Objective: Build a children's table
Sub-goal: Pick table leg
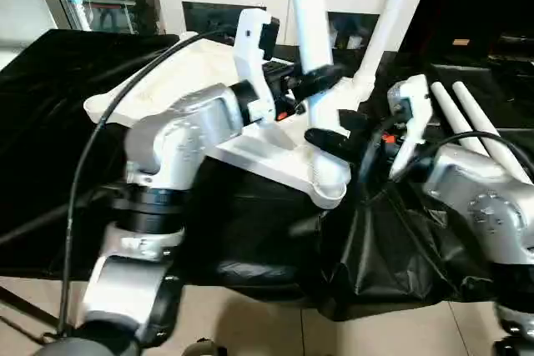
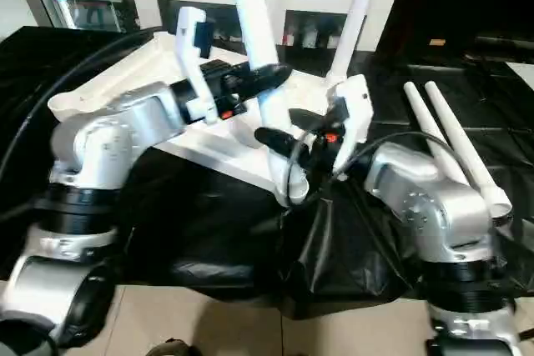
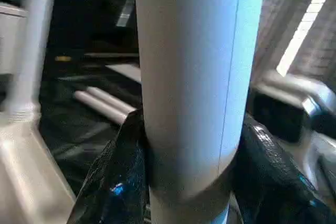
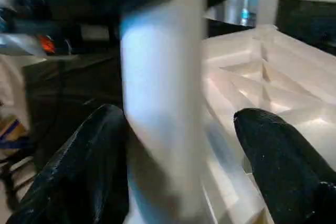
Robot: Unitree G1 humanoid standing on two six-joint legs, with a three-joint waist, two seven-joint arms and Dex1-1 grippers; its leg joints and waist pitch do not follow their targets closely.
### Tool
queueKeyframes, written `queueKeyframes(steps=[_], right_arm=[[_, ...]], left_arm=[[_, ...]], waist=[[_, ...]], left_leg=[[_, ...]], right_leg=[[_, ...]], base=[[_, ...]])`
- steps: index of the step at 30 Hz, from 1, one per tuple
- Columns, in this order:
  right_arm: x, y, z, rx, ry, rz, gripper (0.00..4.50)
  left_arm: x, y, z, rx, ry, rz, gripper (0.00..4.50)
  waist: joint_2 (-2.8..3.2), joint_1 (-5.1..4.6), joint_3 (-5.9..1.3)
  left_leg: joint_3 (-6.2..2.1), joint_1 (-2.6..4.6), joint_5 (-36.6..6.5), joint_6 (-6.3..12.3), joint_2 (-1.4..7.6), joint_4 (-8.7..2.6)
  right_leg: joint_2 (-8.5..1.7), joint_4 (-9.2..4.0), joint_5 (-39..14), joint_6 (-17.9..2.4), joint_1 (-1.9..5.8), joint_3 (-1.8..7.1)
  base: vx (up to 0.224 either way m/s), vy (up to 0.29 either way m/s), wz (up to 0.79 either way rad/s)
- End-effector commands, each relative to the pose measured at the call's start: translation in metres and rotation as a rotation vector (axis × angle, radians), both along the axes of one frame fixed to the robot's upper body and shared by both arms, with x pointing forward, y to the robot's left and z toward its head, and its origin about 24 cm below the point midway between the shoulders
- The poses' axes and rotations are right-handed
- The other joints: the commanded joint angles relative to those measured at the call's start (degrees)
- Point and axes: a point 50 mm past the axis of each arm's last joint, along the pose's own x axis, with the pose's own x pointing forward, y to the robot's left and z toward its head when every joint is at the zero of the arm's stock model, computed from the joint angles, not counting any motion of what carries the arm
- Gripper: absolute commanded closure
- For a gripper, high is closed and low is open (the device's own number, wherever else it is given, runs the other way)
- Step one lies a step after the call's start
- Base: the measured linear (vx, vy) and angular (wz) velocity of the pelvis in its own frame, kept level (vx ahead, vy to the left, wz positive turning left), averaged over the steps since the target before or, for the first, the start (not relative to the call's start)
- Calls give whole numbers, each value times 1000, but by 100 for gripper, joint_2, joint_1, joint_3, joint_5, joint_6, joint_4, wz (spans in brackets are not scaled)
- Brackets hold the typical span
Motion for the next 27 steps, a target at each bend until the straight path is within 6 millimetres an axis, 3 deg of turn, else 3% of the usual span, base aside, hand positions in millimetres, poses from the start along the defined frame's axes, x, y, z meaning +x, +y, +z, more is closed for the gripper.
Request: queueKeyframes(steps=[1, 3, 7, 11, 15, 18, 22, 23, 25, 27], right_arm=[[-8, -16, 9, 21, 9, 60, 84], [-15, -27, 11, 72, 80, 139, 84], [-24, -25, 9, 126, 156, 239, 84], [-25, -17, 2, 106, 197, 303, 84], [-21, -5, -1, 137, 229, 354, 84], [-18, 0, -2, 145, 250, 377, 84], [-17, 2, -2, 158, 274, 407, 117], [-17, 3, -2, 158, 278, 411, 120], [-18, 3, -2, 154, 298, 444, 154], [-20, 4, -4, 134, 313, 461, 160]], left_arm=[[-3, 5, 5, -45, -11, -114, 265], [-7, 11, 12, -145, 15, -230, 265], [-9, 10, 15, -193, 17, -312, 265], [-11, 5, 15, -214, 14, -396, 265], [-15, -4, 15, -210, 9, -457, 265], [-17, -8, 15, -201, 5, -489, 265], [-18, -9, 13, -181, 2, -508, 265], [-18, -9, 13, -178, 2, -509, 265], [-16, -8, 12, -172, 0, -499, 265], [-15, -7, 12, -168, -4, -486, 265]], waist=[[-74, 20, -451], [-78, 43, -453], [-90, 51, -454], [-95, 54, -443], [-119, 43, -425], [-119, 35, -425], [-120, 37, -431], [-147, 34, -425], [-138, 44, -425], [-131, 51, -420]], left_leg=[[-135, 215, -979, 91, 282, -410], [-132, 214, -952, 129, 286, -396], [-130, 209, -970, 185, 288, -384], [-137, 210, -1009, 100, 305, -389], [-154, 219, -1312, -68, 312, -395], [-162, 211, -1329, -129, 313, -406], [-158, 216, -1271, -121, 314, -406], [-153, 210, -1251, -113, 314, -407], [-151, 208, -1148, -76, 312, -400], [-150, 212, -1157, -76, 318, -402]], right_leg=[[-280, -360, -1347, -1044, 246, 169], [-299, -334, -1246, -1183, 261, 169], [-306, -332, -1235, -1334, 262, 160], [-313, -341, -1373, -1307, 247, 166], [-344, -384, -1920, -1169, 227, 171], [-337, -376, -1941, -1112, 225, 168], [-329, -365, -1824, -1113, 221, 172], [-327, -365, -1790, -1114, 221, 174], [-330, -350, -1656, -1167, 228, 177], [-329, -347, -1637, -1173, 227, 178]], base=[[0, 0, 0], [0, 0, 0], [0, 0, 0], [0, 0, 0], [0, 0, 0], [0, 0, 0], [0, 0, 0], [0, 0, 0], [0, 0, 0], [0, 0, 0]])
